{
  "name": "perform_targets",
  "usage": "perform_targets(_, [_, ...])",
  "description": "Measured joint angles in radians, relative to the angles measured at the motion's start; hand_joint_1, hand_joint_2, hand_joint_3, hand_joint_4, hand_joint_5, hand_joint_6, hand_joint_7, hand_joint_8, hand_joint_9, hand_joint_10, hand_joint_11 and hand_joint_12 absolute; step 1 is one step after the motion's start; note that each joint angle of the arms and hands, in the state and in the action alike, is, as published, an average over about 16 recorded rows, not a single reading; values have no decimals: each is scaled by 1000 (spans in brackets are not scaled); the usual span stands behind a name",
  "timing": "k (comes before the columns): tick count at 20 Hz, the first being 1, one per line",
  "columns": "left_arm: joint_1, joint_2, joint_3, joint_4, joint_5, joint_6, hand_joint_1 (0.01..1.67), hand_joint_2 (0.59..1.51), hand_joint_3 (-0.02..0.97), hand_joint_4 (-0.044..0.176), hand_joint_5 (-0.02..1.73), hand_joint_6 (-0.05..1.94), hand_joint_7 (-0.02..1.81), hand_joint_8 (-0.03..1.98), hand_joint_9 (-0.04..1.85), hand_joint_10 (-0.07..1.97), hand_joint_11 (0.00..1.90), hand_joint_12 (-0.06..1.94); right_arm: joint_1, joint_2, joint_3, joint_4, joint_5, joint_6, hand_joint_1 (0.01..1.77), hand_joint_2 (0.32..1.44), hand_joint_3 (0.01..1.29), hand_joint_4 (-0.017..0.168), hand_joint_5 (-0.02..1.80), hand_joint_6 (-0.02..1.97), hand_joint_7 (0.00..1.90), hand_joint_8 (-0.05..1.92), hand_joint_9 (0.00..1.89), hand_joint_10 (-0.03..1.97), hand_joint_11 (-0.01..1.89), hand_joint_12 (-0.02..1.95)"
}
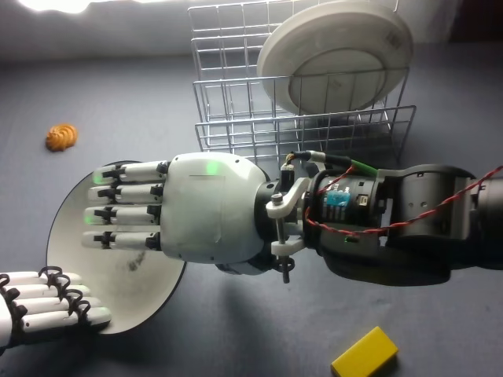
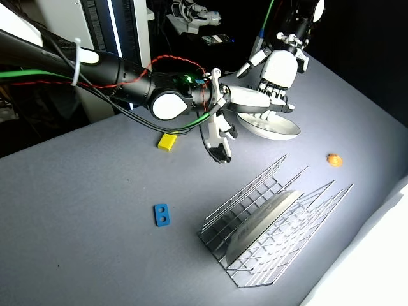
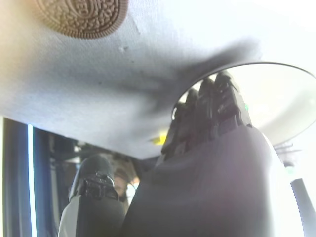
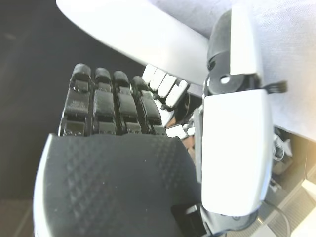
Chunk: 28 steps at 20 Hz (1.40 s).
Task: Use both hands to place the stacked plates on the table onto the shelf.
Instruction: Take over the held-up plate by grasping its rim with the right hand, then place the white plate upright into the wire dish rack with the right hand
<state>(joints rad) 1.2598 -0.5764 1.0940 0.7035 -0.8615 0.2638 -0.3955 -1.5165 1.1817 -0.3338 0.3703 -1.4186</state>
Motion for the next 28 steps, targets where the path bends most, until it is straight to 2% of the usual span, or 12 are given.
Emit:
perform_targets(3, [5, -2, 0, -9, -4, 1, 14, 1163, 15, -9, -6, -25, 16, 0, 13, -18, 12, -24, -7, -29, 30, -1, -2, -8, 1091, 950, 13, 3, 56, 19, 59, 17, 67, -14, 27, 218])
perform_targets(9, [12, -4, 0, -20, -11, 2, 13, 1158, 15, -9, -6, -24, 16, -1, 13, -19, 11, -24, -10, -79, 78, 0, -2, -17, 1106, 987, 13, 3, 238, 19, 255, 16, 261, 14, 66, 671])
perform_targets(14, [16, -5, 0, -27, -18, 0, 13, 1156, 15, -9, -6, -24, 19, -1, 13, -12, 12, -18, -5, -107, 103, -2, 9, -19, 1140, 1009, 13, 0, 467, 56, 512, 36, 526, 61, 230, 1036])
perform_targets(16, [18, -5, 1, -32, -21, -1, 13, 1155, 15, -9, -5, -25, 20, -1, 14, -8, 12, -14, -3, -115, 110, -4, 16, -21, 1157, 1009, 13, -2, 554, 116, 609, 97, 630, 149, 329, 1139])
perform_targets(22, [16, -4, 5, -56, -31, -2, 13, 1156, 14, -7, -5, -23, 23, -1, 16, 2, 12, -3, -3, -129, 120, -7, 43, -26, 1200, 993, 13, -8, 728, 348, 814, 393, 876, 546, 664, 1166])
perform_targets(28, [-2, 1, 14, -102, -38, -2, 13, 1154, 14, -1, 7, -8, 30, 2, 20, 9, 12, 8, -7, -131, 122, -6, 63, -28, 1216, 975, 13, -11, 761, 602, 894, 731, 981, 906, 875, 1118])
